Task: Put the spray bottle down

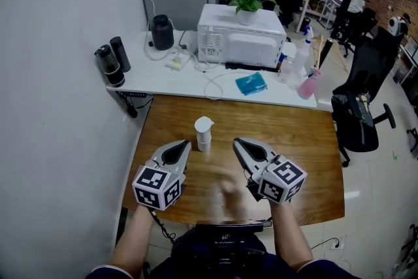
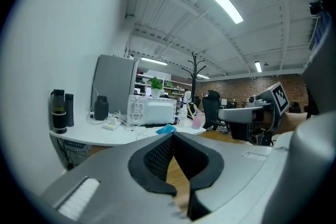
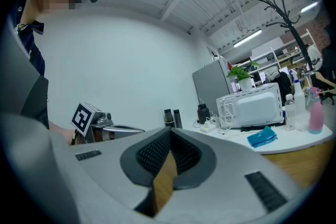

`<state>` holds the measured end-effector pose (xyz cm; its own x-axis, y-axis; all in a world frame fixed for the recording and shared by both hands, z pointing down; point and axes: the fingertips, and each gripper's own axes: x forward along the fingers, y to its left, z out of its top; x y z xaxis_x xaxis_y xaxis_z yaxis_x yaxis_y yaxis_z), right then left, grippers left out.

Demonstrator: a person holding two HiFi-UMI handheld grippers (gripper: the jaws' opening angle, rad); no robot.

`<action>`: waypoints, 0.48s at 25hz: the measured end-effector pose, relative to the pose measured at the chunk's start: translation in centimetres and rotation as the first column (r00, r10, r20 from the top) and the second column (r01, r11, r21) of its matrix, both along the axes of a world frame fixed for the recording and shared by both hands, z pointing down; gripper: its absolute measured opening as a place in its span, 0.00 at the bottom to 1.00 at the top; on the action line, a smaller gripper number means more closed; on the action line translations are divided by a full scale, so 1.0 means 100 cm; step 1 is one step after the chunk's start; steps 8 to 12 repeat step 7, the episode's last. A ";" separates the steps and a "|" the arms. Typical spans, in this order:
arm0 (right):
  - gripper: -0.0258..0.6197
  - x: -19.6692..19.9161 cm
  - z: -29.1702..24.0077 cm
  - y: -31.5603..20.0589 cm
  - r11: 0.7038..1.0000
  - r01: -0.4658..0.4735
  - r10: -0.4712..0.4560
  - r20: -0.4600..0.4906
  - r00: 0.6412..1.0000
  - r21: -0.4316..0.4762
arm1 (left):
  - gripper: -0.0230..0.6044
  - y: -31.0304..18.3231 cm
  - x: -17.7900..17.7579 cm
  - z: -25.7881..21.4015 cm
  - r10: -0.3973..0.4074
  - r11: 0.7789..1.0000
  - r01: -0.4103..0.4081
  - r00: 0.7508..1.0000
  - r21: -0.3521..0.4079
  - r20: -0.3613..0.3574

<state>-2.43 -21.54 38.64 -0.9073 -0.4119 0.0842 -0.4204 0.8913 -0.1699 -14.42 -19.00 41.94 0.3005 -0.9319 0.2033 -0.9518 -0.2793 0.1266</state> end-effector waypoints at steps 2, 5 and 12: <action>0.04 0.000 0.000 0.000 1.000 0.002 -0.002 -0.004 1.000 0.001 | 0.04 0.000 0.000 0.003 -0.001 1.000 0.001 1.000 -0.008 -0.003; 0.04 -0.001 0.000 0.000 1.000 0.002 -0.002 -0.006 1.000 0.002 | 0.04 -0.001 0.001 0.005 -0.001 1.000 0.001 1.000 -0.019 -0.007; 0.04 -0.001 -0.001 0.001 1.000 0.001 -0.001 -0.007 1.000 0.001 | 0.04 -0.001 0.001 0.005 0.001 1.000 -0.001 1.000 -0.024 -0.009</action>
